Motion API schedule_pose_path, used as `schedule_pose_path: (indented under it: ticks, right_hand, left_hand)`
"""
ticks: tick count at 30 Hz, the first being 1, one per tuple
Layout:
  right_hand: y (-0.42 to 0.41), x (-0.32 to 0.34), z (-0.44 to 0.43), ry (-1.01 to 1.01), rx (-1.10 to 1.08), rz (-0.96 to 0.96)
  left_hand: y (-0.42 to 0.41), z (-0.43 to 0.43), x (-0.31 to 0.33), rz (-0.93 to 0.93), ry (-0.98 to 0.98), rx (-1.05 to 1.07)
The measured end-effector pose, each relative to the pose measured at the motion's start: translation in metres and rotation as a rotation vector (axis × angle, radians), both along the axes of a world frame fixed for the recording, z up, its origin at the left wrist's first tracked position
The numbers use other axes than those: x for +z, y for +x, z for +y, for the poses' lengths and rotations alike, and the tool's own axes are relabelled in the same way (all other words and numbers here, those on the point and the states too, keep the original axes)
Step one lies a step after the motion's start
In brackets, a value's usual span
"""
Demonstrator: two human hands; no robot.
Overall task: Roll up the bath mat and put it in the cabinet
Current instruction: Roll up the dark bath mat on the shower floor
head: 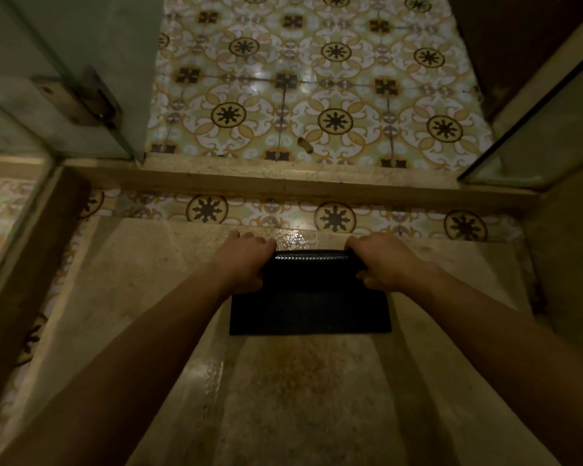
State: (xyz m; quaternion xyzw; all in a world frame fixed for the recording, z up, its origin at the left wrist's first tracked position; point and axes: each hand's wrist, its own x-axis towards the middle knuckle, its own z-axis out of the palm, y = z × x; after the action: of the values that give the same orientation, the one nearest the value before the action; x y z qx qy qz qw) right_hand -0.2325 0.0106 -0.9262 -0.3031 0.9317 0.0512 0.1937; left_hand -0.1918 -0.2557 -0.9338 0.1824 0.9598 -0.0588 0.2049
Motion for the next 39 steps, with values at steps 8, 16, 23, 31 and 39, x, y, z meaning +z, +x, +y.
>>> schedule_pose_path:
  ticks: [8,16,23,31,39]
  right_hand:
    - [-0.002,-0.012,0.008,-0.039,0.021,0.038]
    - [0.02,-0.014,0.017,-0.129,0.034,0.014]
    - [0.015,0.006,0.015,-0.099,0.035,-0.1]
    - [0.016,0.015,0.006,-0.03,0.043,-0.07]
    - [0.016,0.016,0.006,-0.036,0.073,-0.07]
  left_hand:
    - [0.002,-0.001,-0.006,0.036,0.04,0.059]
    - [0.02,0.004,-0.002,-0.004,0.192,0.148]
    - [0.007,0.003,0.011,-0.134,0.222,0.153]
    - [-0.013,-0.006,0.027,-0.277,0.341,0.289]
    - [-0.005,0.0,0.02,-0.17,0.425,0.434]
